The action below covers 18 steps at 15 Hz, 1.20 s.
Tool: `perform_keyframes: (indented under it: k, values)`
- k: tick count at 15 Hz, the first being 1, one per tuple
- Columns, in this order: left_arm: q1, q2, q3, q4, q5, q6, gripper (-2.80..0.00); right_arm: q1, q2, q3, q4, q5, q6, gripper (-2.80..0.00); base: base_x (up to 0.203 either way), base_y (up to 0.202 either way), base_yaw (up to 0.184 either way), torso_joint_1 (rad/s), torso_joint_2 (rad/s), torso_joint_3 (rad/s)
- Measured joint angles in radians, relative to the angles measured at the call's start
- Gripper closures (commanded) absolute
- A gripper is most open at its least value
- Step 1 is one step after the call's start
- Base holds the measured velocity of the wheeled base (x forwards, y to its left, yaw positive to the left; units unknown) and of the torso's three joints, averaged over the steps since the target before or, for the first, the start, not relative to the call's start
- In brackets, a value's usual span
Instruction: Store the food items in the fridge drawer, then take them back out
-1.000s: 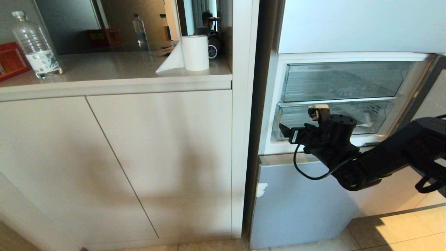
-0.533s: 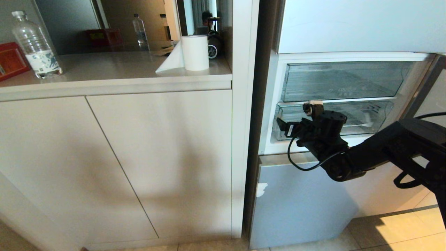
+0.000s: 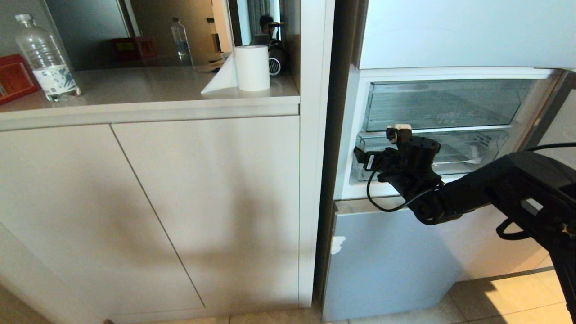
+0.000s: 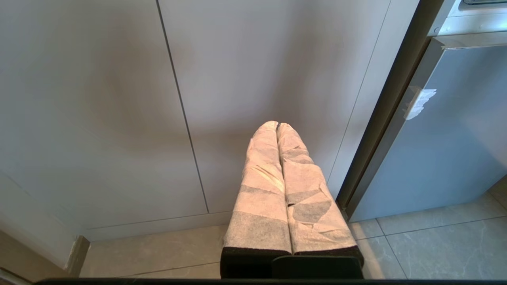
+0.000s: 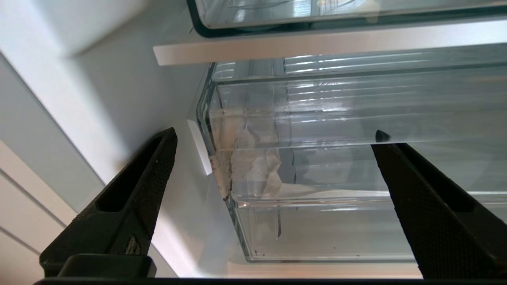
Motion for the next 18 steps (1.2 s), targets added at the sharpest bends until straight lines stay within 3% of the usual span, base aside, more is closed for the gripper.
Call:
perform_keyframes:
  k: [7, 8, 18]
  values:
    - [0.0, 0.0, 0.0, 0.0, 0.0, 0.0, 0.0, 0.054, 0.016, -0.024, 0.007, -0.031, 0.002, -2.8, 0.0, 0.0, 0.0, 0.0, 0.0, 0.0]
    - [0.0, 0.0, 0.0, 0.0, 0.0, 0.0, 0.0, 0.059, 0.016, -0.024, 0.007, -0.038, 0.001, 0.0, 0.0, 0.0, 0.0, 0.0, 0.0, 0.0]
    - [-0.001, 0.0, 0.0, 0.0, 0.0, 0.0, 0.0, 0.064, 0.011, -0.007, 0.006, -0.034, -0.001, 0.0, 0.0, 0.0, 0.0, 0.0, 0.0, 0.0]
